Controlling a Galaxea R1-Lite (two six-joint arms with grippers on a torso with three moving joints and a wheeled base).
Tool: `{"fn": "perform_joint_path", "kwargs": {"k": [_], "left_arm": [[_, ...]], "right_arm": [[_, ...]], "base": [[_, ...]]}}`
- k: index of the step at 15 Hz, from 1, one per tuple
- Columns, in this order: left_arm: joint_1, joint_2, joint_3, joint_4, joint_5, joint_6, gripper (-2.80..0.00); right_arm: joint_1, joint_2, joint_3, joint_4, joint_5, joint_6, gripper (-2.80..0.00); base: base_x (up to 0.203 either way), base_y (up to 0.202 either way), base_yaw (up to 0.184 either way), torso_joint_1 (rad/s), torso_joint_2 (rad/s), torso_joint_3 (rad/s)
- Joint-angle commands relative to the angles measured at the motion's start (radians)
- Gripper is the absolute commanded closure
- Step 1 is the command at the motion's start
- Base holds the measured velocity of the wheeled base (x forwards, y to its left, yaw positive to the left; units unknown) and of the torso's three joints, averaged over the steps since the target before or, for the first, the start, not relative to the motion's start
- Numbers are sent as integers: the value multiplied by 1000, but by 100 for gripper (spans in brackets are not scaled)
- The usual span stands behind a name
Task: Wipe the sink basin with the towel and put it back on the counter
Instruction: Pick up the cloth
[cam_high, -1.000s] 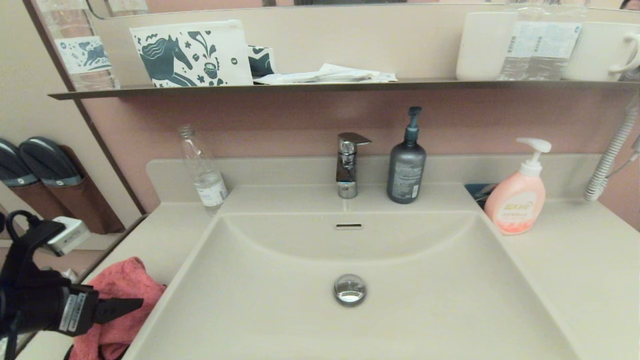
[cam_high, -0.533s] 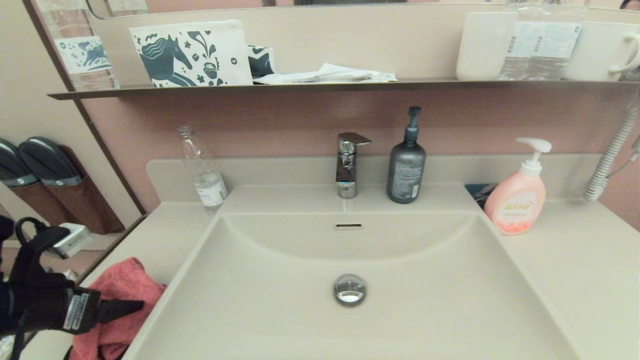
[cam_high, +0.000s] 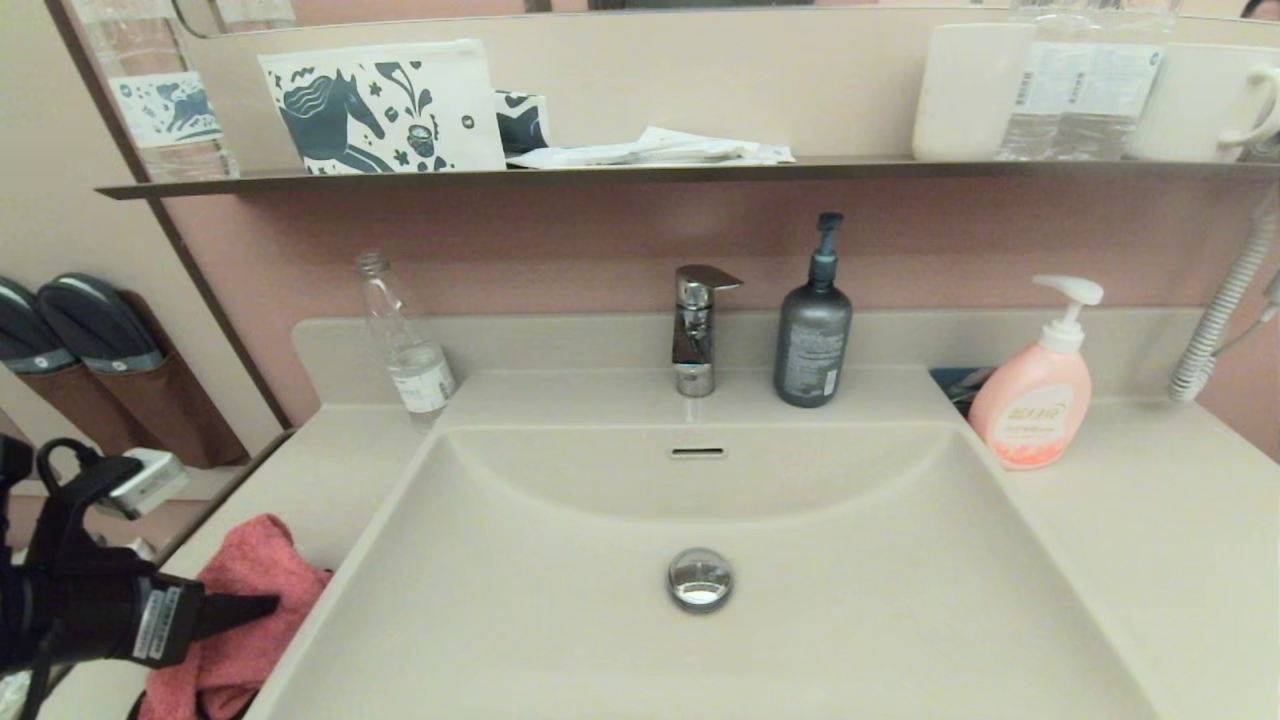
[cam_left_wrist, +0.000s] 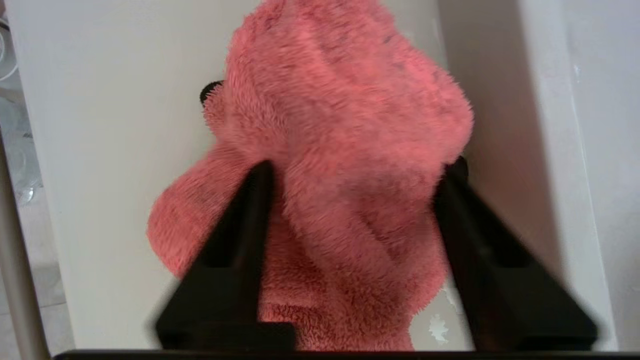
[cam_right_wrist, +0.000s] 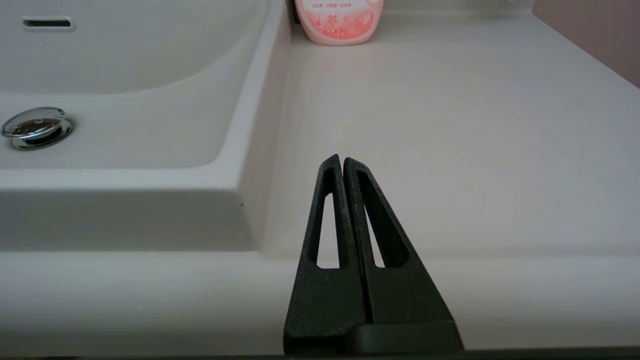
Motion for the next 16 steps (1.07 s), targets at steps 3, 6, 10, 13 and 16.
{"fn": "perform_joint_path", "kwargs": {"k": [3, 6, 10, 13, 16], "left_arm": [[4, -1, 0, 3, -70, -1, 0], [19, -12, -18, 3, -112, -6, 0], [50, -66, -96, 58, -97, -27, 0], [55, -116, -237, 314, -92, -41, 0], [40, -170, -404, 562, -92, -122, 0]], "right_arm": [[0, 0, 0, 0, 0, -1, 0], [0, 0, 0, 0, 0, 0, 0], [0, 0, 0, 0, 0, 0, 0], [0, 0, 0, 0, 0, -1, 0], [0, 0, 0, 0, 0, -1, 0]], "base": [[0, 0, 0, 0, 0, 0], [0, 0, 0, 0, 0, 0], [0, 0, 0, 0, 0, 0], [0, 0, 0, 0, 0, 0], [0, 0, 0, 0, 0, 0]]}}
